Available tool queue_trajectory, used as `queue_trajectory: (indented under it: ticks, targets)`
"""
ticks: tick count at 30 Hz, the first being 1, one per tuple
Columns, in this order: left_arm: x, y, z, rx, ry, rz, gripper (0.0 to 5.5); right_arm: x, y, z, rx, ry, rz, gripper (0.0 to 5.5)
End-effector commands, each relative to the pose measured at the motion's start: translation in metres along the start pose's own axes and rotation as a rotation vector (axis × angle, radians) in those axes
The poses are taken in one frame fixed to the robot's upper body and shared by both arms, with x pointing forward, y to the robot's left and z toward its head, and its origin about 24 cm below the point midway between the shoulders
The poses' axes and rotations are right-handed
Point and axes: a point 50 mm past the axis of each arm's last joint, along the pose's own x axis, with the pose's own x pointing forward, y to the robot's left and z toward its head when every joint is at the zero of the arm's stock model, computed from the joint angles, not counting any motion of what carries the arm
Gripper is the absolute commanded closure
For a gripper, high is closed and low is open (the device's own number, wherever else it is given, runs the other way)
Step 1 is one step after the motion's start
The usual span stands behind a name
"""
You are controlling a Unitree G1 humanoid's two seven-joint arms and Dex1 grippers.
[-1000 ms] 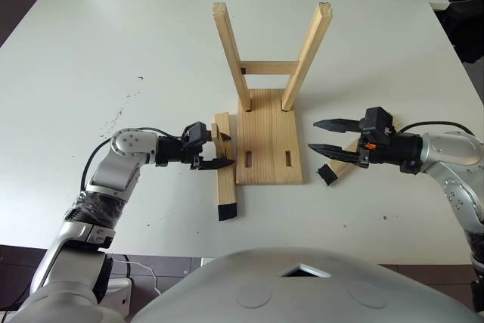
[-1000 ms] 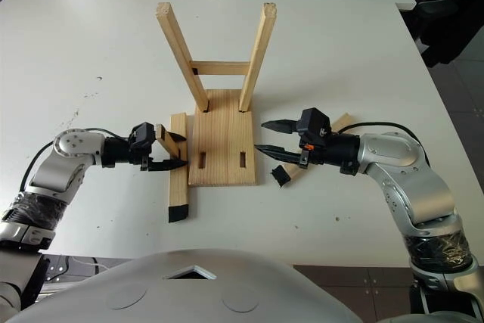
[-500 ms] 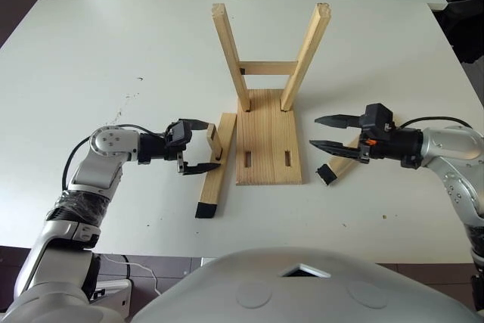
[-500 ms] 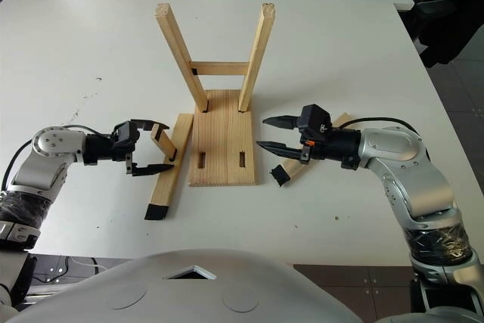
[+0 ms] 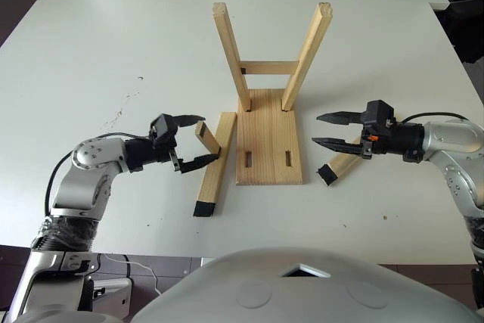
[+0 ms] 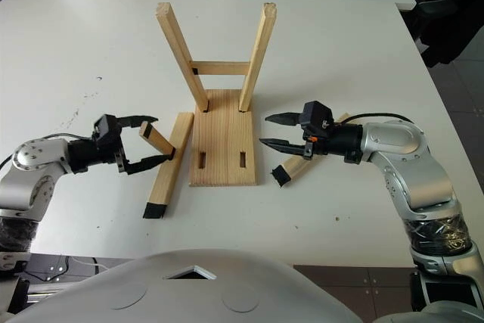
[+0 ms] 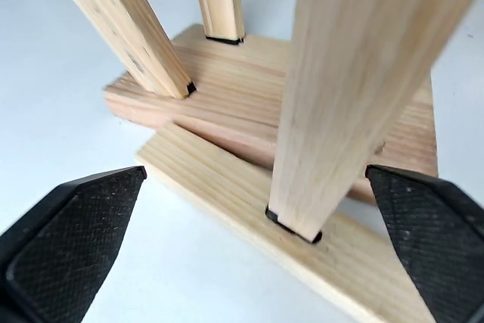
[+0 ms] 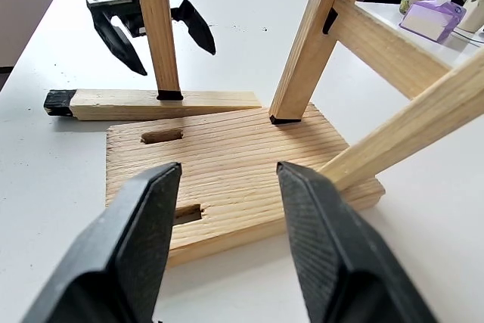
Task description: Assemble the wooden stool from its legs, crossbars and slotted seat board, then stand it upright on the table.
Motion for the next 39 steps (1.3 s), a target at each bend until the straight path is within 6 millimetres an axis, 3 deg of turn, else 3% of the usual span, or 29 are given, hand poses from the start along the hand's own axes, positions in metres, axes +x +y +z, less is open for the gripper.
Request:
queue_trajectory:
  ticks: [1, 10, 14, 25, 32, 35, 39]
  targets:
    - [-0.012, 0.003, 0.025, -0.007, -0.109, 0.071, 0.13, -0.007, -0.001, 0.004, -0.022, 0.005, -0.01, 3.17]
    - [-0.002, -0.011, 0.087, -0.075, -0.426, -0.035, 0.82, -0.003, -0.004, 0.007, -0.034, -0.004, -0.002, 3.17]
    - [0.011, -0.008, 0.089, -0.099, -0.438, -0.026, 0.82, 0.0, -0.005, 0.007, -0.04, -0.006, 0.01, 3.17]
    - [0.038, -0.005, 0.085, -0.072, -0.412, -0.036, 2.59, 0.006, -0.009, 0.009, -0.065, -0.014, 0.009, 3.17]
    - [0.035, -0.007, 0.104, -0.025, -0.444, -0.049, 2.62, 0.006, -0.009, 0.011, -0.072, -0.025, 0.001, 3.17]
    - [0.04, -0.01, 0.091, -0.066, -0.406, -0.058, 2.62, 0.007, -0.008, 0.009, -0.066, -0.024, 0.002, 3.17]
    - [0.053, -0.018, 0.04, -0.164, -0.262, -0.073, 2.62, 0.009, -0.006, 0.006, -0.061, -0.017, 0.012, 3.17]
